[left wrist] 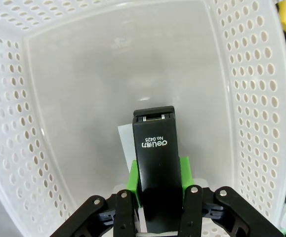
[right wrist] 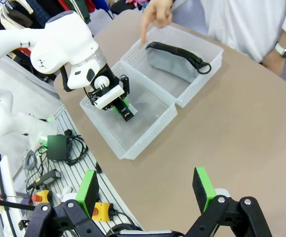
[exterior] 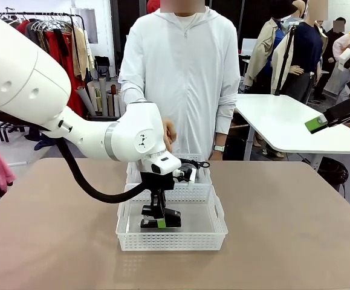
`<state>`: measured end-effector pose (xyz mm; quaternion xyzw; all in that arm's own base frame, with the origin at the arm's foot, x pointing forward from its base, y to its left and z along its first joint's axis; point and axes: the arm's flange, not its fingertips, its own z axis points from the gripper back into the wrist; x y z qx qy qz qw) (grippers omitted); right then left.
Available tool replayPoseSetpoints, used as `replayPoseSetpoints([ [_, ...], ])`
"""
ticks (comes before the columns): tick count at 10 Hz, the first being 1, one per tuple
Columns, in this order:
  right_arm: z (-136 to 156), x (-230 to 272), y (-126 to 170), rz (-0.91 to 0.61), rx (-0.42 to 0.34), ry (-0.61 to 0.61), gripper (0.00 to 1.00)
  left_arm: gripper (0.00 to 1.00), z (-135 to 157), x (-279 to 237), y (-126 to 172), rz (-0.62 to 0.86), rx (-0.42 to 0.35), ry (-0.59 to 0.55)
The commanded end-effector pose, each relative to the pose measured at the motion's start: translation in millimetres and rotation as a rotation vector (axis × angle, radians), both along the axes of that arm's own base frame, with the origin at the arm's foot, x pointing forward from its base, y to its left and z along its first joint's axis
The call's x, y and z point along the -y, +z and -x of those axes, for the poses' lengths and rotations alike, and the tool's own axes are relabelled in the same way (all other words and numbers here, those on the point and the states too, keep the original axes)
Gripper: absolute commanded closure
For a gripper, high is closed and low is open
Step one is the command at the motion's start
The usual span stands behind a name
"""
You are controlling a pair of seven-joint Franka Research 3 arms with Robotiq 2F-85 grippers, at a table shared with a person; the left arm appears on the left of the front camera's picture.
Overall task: Distribute items into two baskets.
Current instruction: Place the picked Stapler into the Organizing basket as instructed by the person.
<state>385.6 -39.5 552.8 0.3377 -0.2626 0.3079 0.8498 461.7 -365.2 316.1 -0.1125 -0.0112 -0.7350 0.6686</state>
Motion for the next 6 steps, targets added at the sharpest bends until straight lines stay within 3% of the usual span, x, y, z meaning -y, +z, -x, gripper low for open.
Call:
replayPoseSetpoints([
  [1,0.1,0.3,-0.5,0.0,0.003,-0.004,0.0,0.9,3.1,3.1,-2.7,-0.024,0.029,0.013],
  [3,0.1,0.3,-0.5,0.0,0.003,-0.004,0.0,0.9,3.4,4.0,-3.0,-0.022,0.032,0.01],
  [4,0.1,0.3,-0.5,0.0,0.003,-0.004,0.0,0.81,4.1,3.4,-3.6,-0.016,0.027,0.01],
  [6,0.1,0.3,-0.5,0.0,0.003,-0.004,0.0,0.42,4.7,2.9,-3.1,-0.011,0.025,0.008],
])
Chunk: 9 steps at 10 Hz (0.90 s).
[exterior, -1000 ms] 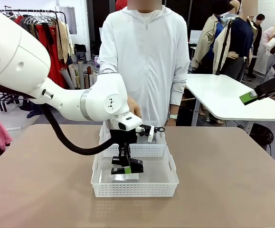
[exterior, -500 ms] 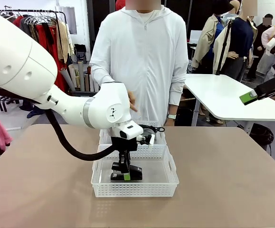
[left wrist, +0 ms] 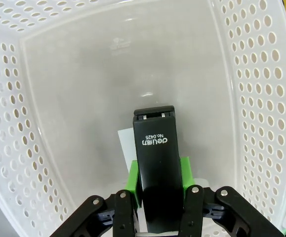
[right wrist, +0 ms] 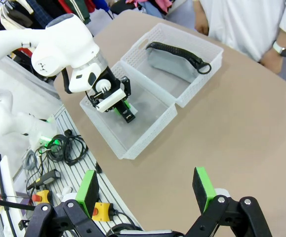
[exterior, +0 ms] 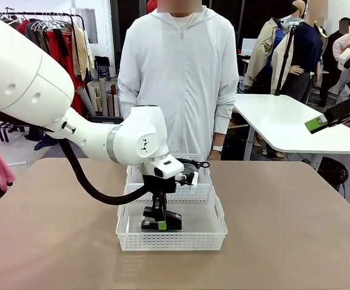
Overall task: Distribute items into two baskets.
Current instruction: Place the picked Stapler into the Organizing basket as instructed by the person.
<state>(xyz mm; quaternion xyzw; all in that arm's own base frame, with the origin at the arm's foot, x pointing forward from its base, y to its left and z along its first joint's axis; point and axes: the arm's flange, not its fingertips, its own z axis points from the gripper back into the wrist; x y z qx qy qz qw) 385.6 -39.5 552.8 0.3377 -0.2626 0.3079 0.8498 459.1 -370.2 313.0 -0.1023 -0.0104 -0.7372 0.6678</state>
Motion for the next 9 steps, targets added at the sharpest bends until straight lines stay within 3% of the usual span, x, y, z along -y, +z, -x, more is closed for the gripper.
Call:
replayPoseSetpoints([
  [1,0,0,0,0.0,0.003,-0.004,0.0,0.23,3,-2,3,0.004,0.016,0.016],
  [2,0,0,0,0.0,0.003,-0.004,0.0,0.03,4,-4,12,0.013,0.033,0.025],
  [3,0,0,0,0.0,0.003,-0.004,0.0,0.0,6,-4,22,0.02,0.043,0.036],
  [6,0,0,0,0.0,0.003,-0.004,0.0,0.0,9,-8,46,0.052,0.042,0.062],
  [8,0,0,0,0.0,0.003,-0.004,0.0,0.0,10,-9,50,0.06,0.027,0.069],
  [9,0,0,0,0.0,0.003,-0.004,0.0,0.0,1,-1,49,0.047,0.054,0.047],
])
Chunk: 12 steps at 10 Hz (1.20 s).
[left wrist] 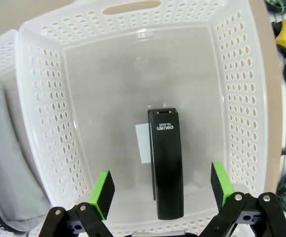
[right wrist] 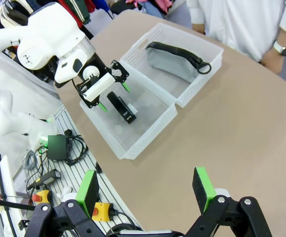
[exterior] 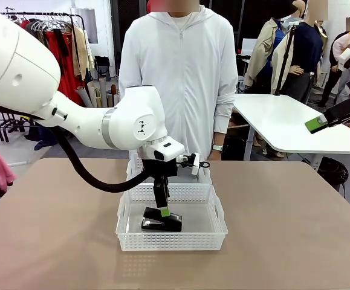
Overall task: Distribute items into two baskets.
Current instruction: Place the picked Stapler into the Organizing basket as instructed by the person.
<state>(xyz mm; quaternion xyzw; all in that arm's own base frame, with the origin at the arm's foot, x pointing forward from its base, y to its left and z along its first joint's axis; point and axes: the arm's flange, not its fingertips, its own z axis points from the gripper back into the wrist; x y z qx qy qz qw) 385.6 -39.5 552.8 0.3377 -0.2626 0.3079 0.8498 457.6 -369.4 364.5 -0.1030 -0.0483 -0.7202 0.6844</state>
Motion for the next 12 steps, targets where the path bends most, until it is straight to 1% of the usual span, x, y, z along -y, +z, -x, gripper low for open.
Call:
replayPoseSetpoints([
  [1,0.1,0.3,-0.4,0.0,0.003,-0.004,0.0,0.0,-0.9,0.0,-2.3,-0.007,0.009,-0.008],
  [12,0.1,0.3,-0.4,0.0,0.003,-0.004,0.0,0.0,-0.9,0.0,-2.3,-0.007,0.009,-0.008],
])
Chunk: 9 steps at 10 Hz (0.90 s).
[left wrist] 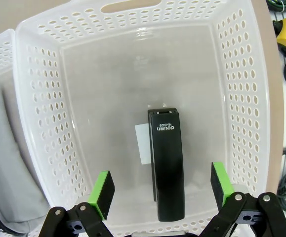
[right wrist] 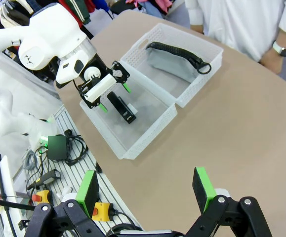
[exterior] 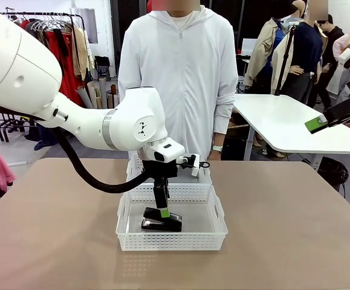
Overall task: Distribute items into two baskets.
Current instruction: Place the picked Stapler into the Organizing basket as instructed by the person.
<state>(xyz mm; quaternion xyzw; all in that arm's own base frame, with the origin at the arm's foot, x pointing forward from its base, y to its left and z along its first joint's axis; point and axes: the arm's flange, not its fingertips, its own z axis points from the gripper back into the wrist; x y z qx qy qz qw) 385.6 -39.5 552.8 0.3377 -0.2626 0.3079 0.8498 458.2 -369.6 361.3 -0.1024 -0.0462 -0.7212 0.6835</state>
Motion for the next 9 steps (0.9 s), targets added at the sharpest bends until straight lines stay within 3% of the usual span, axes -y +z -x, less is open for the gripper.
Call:
replayPoseSetpoints([
  [1,0,0,0,0.0,0.003,-0.004,0.0,0.0,0,0,1,-0.003,0.01,-0.005],
  [3,0,0,0,0.0,0.003,-0.004,0.0,0.0,0,0,0,0.0,0.0,0.0],
  [6,0,0,0,0.0,0.003,-0.004,0.0,0.0,61,-24,48,0.142,0.05,0.121],
  [7,0,0,0,0.0,0.003,-0.004,0.0,0.0,78,-38,69,0.147,0.122,0.185],
  [9,0,0,0,0.0,0.003,-0.004,0.0,0.0,101,-72,114,0.165,0.175,0.316],
])
